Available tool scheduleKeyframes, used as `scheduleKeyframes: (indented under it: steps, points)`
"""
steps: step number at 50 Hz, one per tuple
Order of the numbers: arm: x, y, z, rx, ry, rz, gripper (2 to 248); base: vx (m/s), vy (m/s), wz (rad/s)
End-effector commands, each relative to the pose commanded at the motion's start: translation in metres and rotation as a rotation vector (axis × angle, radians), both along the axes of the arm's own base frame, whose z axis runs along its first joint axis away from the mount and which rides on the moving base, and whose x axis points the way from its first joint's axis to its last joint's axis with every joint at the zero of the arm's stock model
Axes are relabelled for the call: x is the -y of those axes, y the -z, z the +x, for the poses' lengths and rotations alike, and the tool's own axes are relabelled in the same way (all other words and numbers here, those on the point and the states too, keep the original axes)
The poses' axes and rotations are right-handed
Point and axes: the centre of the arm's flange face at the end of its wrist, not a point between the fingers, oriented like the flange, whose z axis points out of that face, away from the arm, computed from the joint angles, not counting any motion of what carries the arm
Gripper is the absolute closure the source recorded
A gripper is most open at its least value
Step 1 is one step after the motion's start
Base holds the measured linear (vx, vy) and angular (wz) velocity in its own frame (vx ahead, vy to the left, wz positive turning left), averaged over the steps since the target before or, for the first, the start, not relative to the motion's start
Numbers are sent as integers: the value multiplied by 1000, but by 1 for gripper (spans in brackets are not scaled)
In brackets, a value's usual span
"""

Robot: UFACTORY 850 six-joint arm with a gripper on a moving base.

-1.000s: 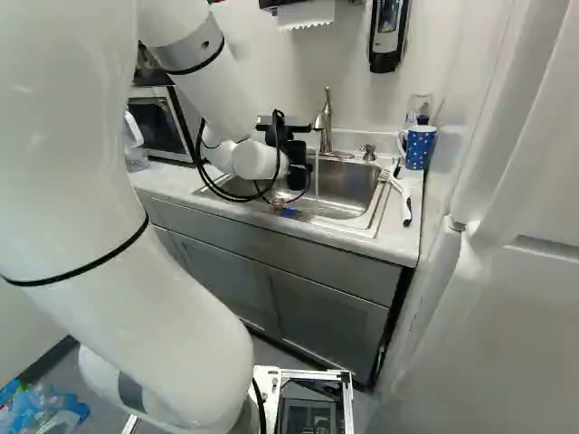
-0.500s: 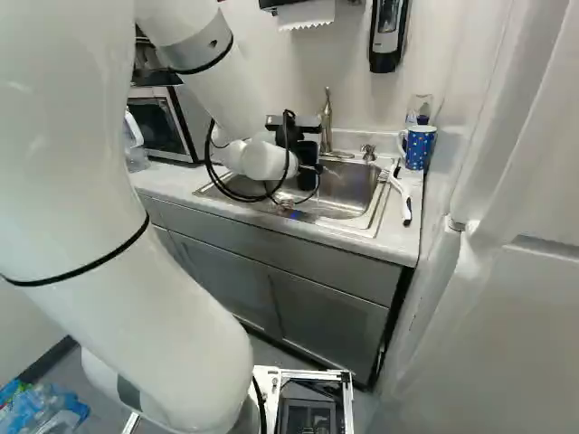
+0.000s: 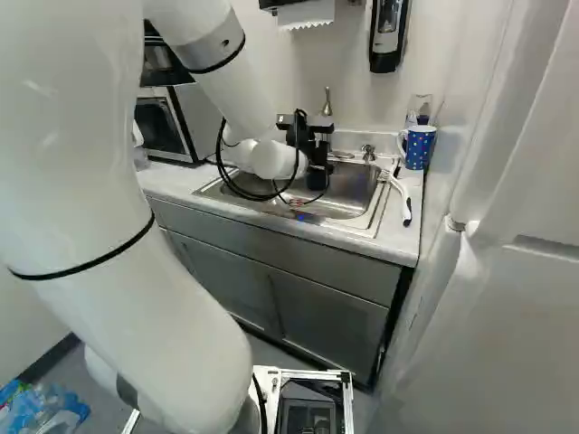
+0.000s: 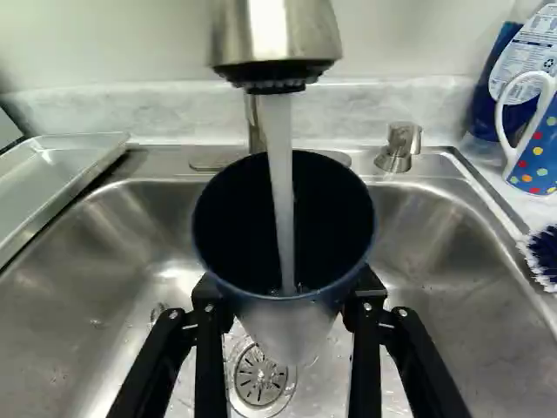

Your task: Rinse the cup and place it in the tray

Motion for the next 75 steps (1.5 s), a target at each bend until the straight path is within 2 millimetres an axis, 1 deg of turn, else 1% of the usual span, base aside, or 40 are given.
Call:
scheduleKeyframes:
  steps: [4, 75]
  points:
    - [3, 0, 0, 0, 5, 0, 124, 0, 0, 0]
    - [3, 0, 0, 0, 5, 0, 124, 0, 0, 0]
